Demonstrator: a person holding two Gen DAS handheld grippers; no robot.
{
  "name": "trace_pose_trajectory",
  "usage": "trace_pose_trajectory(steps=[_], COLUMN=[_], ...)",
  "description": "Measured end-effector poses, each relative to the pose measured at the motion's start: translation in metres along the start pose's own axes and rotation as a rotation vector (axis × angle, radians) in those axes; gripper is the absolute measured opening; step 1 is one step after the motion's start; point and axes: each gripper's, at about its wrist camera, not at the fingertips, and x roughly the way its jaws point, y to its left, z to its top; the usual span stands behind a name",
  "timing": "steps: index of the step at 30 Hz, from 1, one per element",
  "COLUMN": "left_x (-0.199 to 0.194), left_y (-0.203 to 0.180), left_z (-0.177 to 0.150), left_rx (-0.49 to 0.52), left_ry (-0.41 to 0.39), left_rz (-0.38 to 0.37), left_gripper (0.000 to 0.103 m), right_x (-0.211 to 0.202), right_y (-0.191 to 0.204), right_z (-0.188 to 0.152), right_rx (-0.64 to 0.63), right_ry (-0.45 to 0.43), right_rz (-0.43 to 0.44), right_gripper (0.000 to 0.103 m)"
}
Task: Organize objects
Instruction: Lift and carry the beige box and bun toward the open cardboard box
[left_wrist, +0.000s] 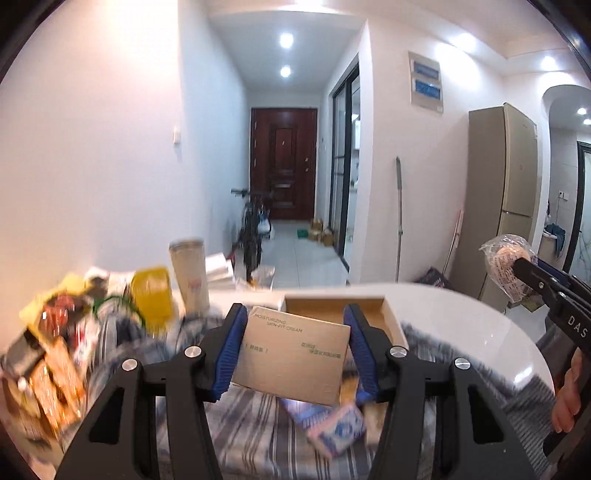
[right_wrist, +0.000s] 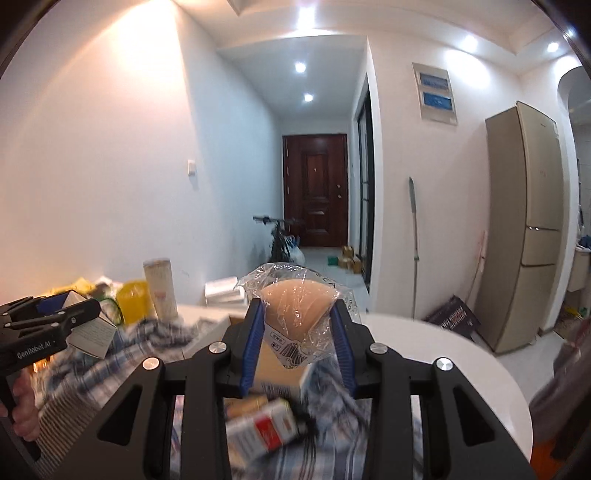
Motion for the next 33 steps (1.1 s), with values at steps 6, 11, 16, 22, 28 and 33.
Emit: trace_pose_trajectory(steps=[6, 11, 16, 22, 28, 33], left_x=[0.008, 0.019, 0.040, 0.072, 0.112, 0.152], left_y=[-0.001, -0.005, -0.008, -0.012, -0.008, -0.005], left_z=[0.049, 0.082, 0.101, 0.101, 0.084, 0.070], left_rx=[-0.046, -0.050, -0.040, -0.036, -0.047, -0.040], left_ry=[-0.074, -0.135, -0.140, -0.113, -0.037, 0.009], left_rz=[-0.046, -0.041, -0.058, -0.077, -0.092, -0.043], left_gripper=[0.057, 0.057, 0.057, 0.057, 0.057, 0.057], right_x=[0.030, 0.048, 0.067, 0.093, 0.123, 0.141], right_y=[-0.004, -0.003, 0.003, 0.004, 0.000, -0.003], right_z=[0.045, 0.072, 0.087, 0.081, 0.057, 0.041], right_rx=[0.045, 0.046, 0.046, 0.049, 0.056, 0.066], right_ry=[-0.023, -0.062, -0.086, -0.075, -0.005, 0.053], right_rz=[0.021, 0.020, 0.035, 0.043, 0.044, 0.028], right_gripper=[0.035, 0.035, 0.035, 0.035, 0.035, 0.035])
